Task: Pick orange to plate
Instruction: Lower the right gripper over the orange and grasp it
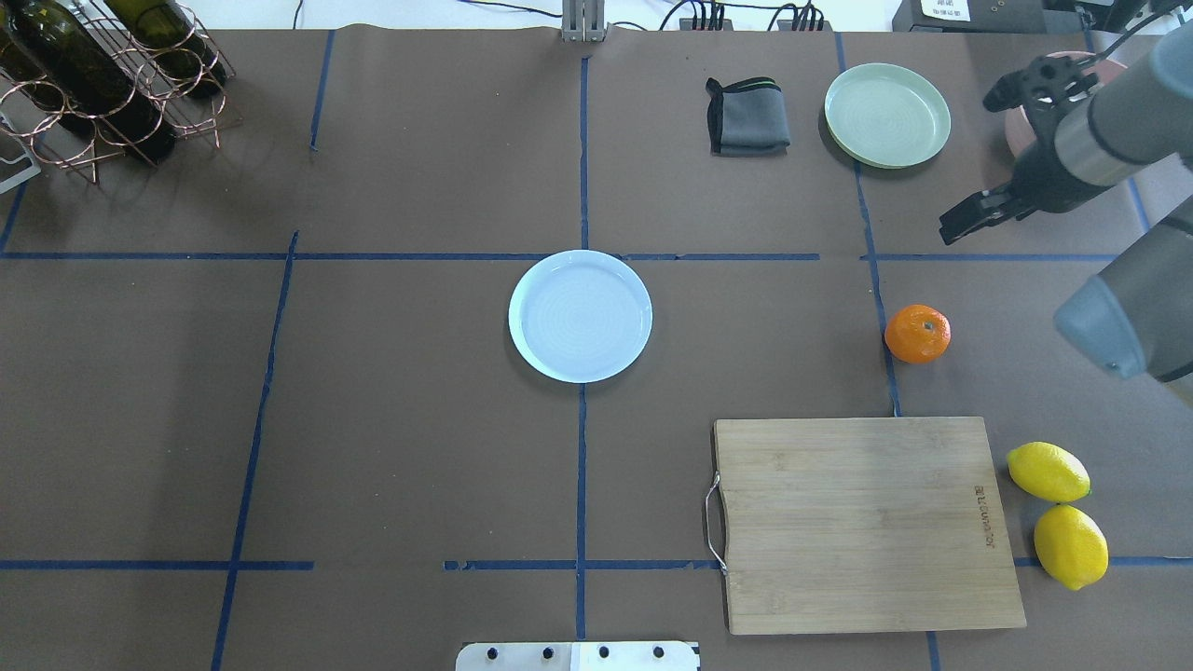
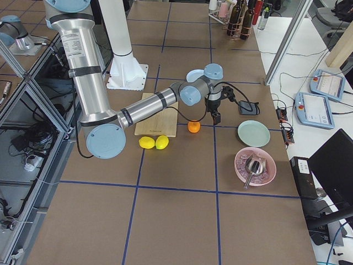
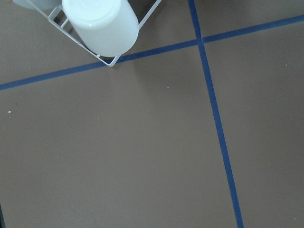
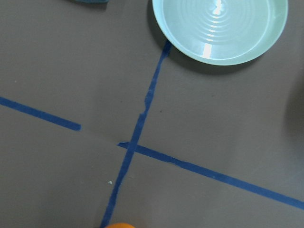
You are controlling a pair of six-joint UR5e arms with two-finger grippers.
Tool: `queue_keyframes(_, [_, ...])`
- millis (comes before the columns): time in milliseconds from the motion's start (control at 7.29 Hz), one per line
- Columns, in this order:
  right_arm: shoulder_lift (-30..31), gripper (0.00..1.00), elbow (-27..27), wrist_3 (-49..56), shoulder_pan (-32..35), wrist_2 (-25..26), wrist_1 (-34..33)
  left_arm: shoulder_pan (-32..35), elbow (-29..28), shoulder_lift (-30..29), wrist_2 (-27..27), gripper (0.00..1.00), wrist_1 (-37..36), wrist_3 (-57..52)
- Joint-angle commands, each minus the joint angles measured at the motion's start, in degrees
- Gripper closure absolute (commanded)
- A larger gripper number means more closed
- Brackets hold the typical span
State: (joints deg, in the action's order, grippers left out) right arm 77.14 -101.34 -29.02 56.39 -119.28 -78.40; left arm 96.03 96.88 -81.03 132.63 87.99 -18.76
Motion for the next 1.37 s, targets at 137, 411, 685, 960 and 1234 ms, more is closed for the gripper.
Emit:
queue_keyframes(137, [2.56, 0.00, 1.50, -10.43, -9.17, 7.99, 8.27, 0.04, 0.51, -0.01, 0.09, 0.00, 0.26, 0.04])
queue_keyframes(411, [5.20, 0.00, 1.59, -10.53, -10.59, 9.24, 11.58, 0.04, 1.03, -0.10, 0.09, 0.00, 0.26, 0.04])
queue_keyframes(685, [5.56, 0.00, 1.59, -10.71, -11.73, 9.76, 11.96, 0.04, 1.30, -0.10, 0.09, 0.00, 0.26, 0.04])
queue_keyframes(960, [5.65, 0.00, 2.11, -10.71, -12.88, 10.73, 11.96, 0.04, 1.65, -0.01, 0.00, 0.00, 0.26, -0.05])
queue_keyframes(1234, [5.56, 0.00, 3.43, -10.62, -14.28, 12.57, 11.96, 0.04, 1.74, -0.10, 0.09, 0.00, 0.26, -0.05])
